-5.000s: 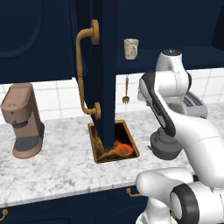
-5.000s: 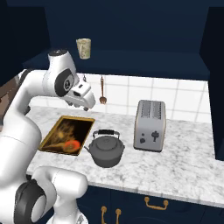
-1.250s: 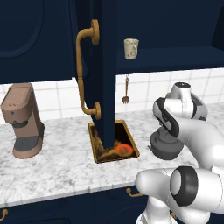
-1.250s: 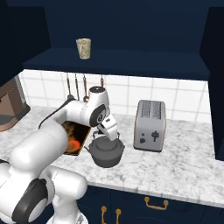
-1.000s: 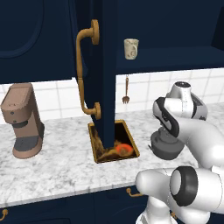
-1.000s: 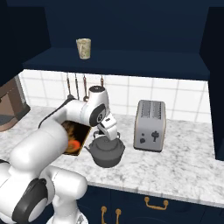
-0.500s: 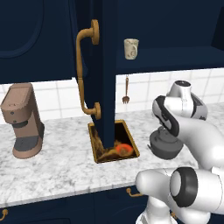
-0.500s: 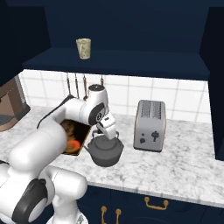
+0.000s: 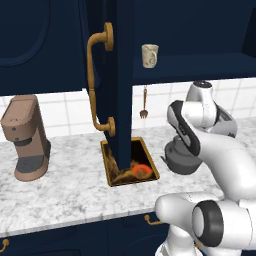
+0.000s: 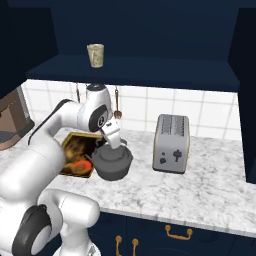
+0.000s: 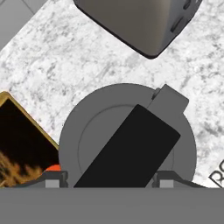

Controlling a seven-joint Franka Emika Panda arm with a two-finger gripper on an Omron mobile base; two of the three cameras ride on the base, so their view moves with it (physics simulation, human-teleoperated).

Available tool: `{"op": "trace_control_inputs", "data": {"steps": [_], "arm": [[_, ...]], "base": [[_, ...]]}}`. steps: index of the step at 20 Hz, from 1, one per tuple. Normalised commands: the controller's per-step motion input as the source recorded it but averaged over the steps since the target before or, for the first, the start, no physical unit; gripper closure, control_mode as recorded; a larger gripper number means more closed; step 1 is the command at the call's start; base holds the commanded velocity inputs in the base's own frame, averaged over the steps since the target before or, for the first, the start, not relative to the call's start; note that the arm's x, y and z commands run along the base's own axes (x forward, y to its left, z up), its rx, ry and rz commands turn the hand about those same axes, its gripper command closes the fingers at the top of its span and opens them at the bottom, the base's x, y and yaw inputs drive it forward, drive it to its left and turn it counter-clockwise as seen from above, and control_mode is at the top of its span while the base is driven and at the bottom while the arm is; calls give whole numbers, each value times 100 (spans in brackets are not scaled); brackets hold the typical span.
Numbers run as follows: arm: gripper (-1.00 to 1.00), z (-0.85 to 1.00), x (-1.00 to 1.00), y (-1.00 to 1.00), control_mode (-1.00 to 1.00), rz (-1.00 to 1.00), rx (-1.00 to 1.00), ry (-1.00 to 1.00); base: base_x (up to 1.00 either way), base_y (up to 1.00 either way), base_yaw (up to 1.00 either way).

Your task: Pick the kettle from the counter and place it on the tray. Then pick the mug from the cabinet and place it on the tray. Then close the cabinet doors.

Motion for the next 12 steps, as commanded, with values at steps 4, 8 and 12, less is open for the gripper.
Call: {"op": "trace_control_inputs", "data": {"steps": [4, 8, 12], "arm": [[100, 13, 0, 26, -100, -7, 0, -1], [100, 0, 4, 46, -100, -2, 0, -6], [100, 0, 15, 57, -100, 0, 3, -10]], "base": [[0, 0, 0], [0, 0, 0], [0, 0, 0]]}}
